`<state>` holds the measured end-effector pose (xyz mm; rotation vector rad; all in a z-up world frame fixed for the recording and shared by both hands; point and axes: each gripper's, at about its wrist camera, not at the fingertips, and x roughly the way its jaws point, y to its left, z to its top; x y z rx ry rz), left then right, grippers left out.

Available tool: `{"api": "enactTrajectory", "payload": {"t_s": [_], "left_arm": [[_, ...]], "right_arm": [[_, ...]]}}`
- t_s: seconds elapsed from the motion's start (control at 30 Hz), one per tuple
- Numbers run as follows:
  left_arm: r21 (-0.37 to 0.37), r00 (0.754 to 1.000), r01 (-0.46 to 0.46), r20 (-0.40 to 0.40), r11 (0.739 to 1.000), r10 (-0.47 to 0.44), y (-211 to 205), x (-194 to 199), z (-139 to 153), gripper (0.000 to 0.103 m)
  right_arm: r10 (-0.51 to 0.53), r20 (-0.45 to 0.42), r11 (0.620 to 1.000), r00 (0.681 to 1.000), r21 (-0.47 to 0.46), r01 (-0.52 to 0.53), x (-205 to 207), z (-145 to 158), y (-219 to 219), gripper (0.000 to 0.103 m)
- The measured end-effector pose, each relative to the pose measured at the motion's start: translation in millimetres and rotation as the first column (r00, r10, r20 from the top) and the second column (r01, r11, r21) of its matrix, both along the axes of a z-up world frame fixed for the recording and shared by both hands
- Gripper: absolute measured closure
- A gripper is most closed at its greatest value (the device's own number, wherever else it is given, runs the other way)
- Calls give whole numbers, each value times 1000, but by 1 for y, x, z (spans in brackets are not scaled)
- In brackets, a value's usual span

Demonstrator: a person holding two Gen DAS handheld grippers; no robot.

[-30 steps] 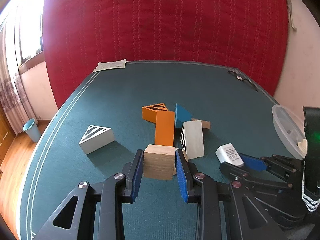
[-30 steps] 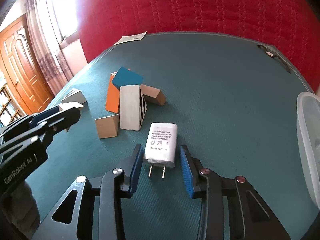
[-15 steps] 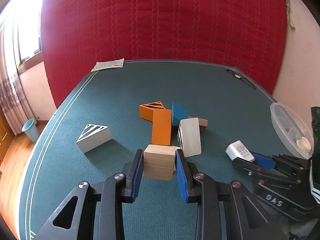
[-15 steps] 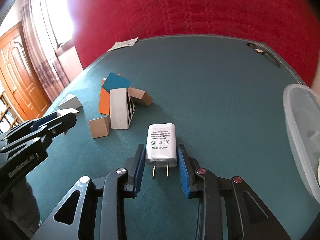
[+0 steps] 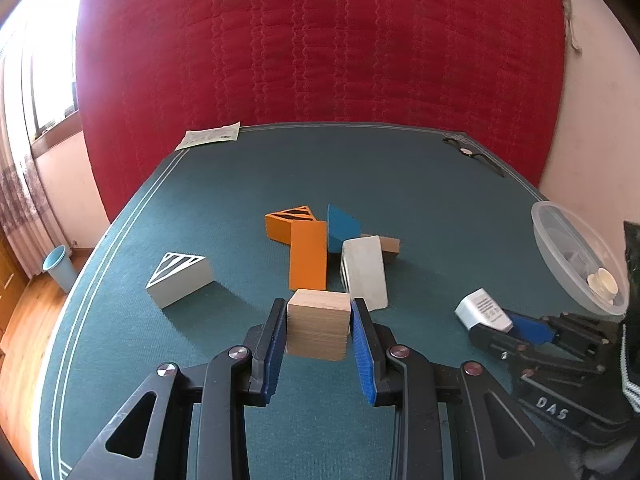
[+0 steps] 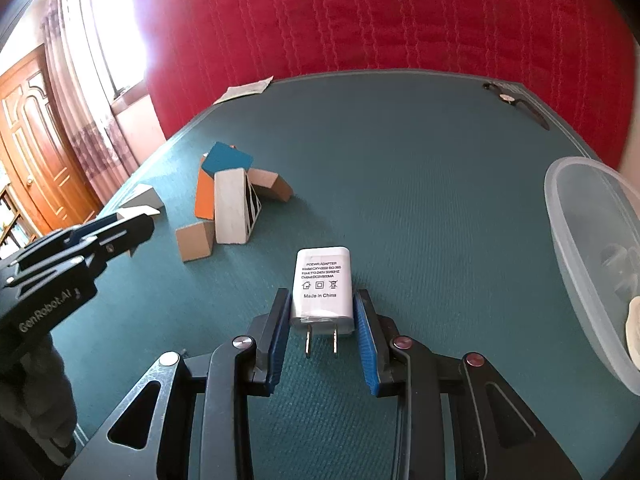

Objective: Organize rigid objects
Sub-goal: 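Carry the wood cube into the clear bowl and open the left gripper while the right gripper holds the charger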

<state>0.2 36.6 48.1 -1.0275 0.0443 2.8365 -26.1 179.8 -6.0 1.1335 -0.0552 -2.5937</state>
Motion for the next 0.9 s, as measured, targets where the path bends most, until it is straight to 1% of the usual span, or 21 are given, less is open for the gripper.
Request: {"api": "enactTrajectory", "payload": {"t_s": [0.13, 0.27, 0.4, 0.5, 0.63, 0.67, 0.77, 0.83, 0.9], "left_arm": [[7, 1000, 10, -7, 1000, -10, 9, -2, 5, 70], [2, 999, 49, -17, 999, -49, 26, -9, 17, 70], [-14, 993, 110, -44, 994, -110, 50, -18, 33, 70], [-15, 984, 169, -47, 985, -170, 73, -27, 40, 70], [7, 964, 265, -23, 964, -265, 105, -38, 41, 70], [18, 952, 306, -7, 952, -306, 119, -43, 40, 70], [39, 924, 382, 18, 923, -383, 144, -45, 39, 70], [37, 895, 443, 33, 896, -444, 169, -47, 37, 70], [27, 876, 481, 36, 876, -481, 186, -48, 37, 70]], "right_arm": [[0, 2, 1000, 1000, 1, 0, 0, -1, 3, 70], [3, 1, 1000, 1000, 13, -3, 4, -3, 9, 70], [0, -10, 1000, 1000, 20, 0, 16, -2, 24, 70], [-13, -9, 1000, 1000, 9, 13, 26, -1, 39, 70], [-35, 5, 999, 999, 2, 35, 40, -3, 60, 70], [-39, 7, 999, 999, 3, 39, 42, -3, 63, 70], [-52, 11, 999, 999, -1, 52, 50, -4, 78, 70], [-57, 4, 998, 998, 2, 57, 56, -4, 84, 70], [-60, 0, 998, 998, 0, 60, 59, -5, 90, 70]]}}
